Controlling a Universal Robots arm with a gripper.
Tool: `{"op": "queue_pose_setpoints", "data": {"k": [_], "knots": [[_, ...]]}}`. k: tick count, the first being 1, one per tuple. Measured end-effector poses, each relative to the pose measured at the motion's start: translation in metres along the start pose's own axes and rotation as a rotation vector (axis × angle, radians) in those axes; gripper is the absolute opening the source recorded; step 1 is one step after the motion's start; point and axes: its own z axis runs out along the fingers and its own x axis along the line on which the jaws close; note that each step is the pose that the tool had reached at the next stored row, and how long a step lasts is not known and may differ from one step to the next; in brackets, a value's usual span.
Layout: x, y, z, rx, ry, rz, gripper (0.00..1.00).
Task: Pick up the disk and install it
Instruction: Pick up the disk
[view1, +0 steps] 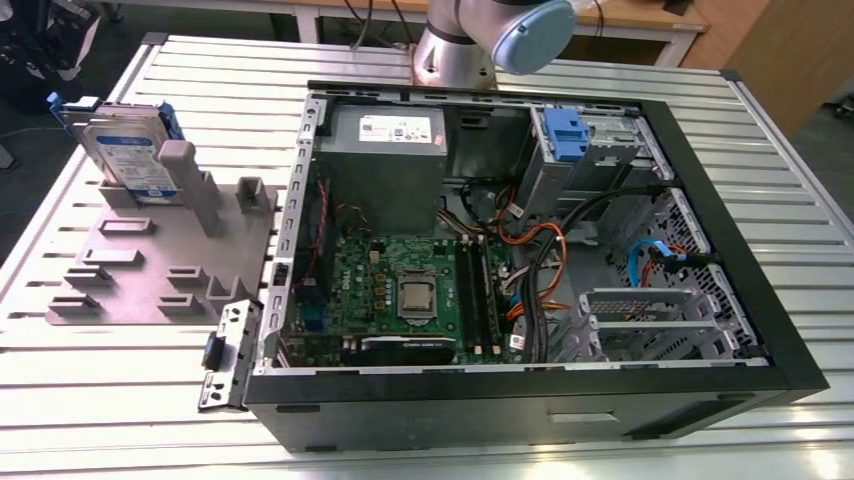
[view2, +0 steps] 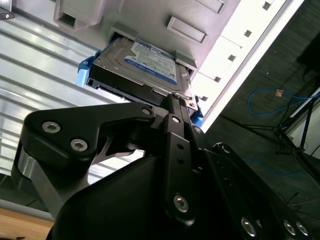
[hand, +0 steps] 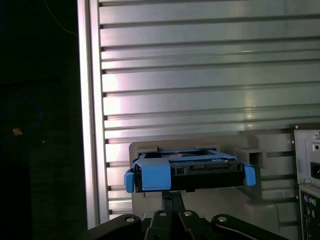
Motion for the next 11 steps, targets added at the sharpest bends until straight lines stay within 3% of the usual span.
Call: {"op": "queue_pose_setpoints", "data": {"k": [11], "knots": [[0.0000, -0.0001, 0.0017, 0.0000, -0.0001, -0.001, 0.11]]}}
